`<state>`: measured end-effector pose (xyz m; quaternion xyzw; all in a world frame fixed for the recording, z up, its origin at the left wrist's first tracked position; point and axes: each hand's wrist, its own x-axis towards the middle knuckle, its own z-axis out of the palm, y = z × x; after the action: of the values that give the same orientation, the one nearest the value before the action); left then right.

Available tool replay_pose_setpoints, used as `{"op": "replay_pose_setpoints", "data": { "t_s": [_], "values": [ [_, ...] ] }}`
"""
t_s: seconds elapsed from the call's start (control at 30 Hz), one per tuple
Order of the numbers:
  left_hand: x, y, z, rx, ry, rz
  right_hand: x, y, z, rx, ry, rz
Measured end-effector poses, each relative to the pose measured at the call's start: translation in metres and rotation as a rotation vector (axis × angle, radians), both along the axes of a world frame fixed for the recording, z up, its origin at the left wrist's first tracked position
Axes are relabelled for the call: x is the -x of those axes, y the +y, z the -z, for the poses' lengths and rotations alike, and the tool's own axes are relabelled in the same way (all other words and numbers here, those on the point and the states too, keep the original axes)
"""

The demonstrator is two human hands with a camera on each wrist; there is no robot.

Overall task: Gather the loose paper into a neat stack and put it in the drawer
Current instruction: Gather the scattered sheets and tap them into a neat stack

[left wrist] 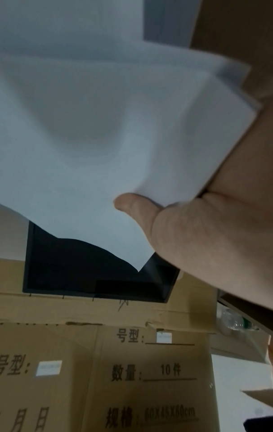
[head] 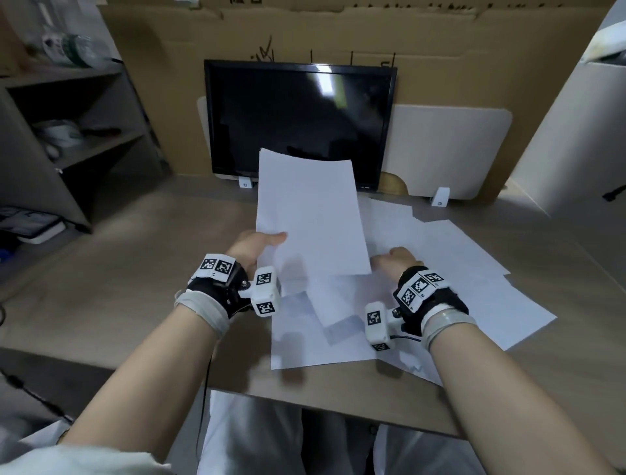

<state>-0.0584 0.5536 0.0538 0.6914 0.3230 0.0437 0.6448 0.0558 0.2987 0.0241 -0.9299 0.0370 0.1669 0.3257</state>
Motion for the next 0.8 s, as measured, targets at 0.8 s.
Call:
{"op": "replay_pose_setpoints", "data": {
  "t_s": [0.8],
  "values": [
    [0.037,0.042,0.014,0.065,-0.011,-0.099,0.019,0.059,-0.002,-0.377,0.025,-0.002]
  ]
}}
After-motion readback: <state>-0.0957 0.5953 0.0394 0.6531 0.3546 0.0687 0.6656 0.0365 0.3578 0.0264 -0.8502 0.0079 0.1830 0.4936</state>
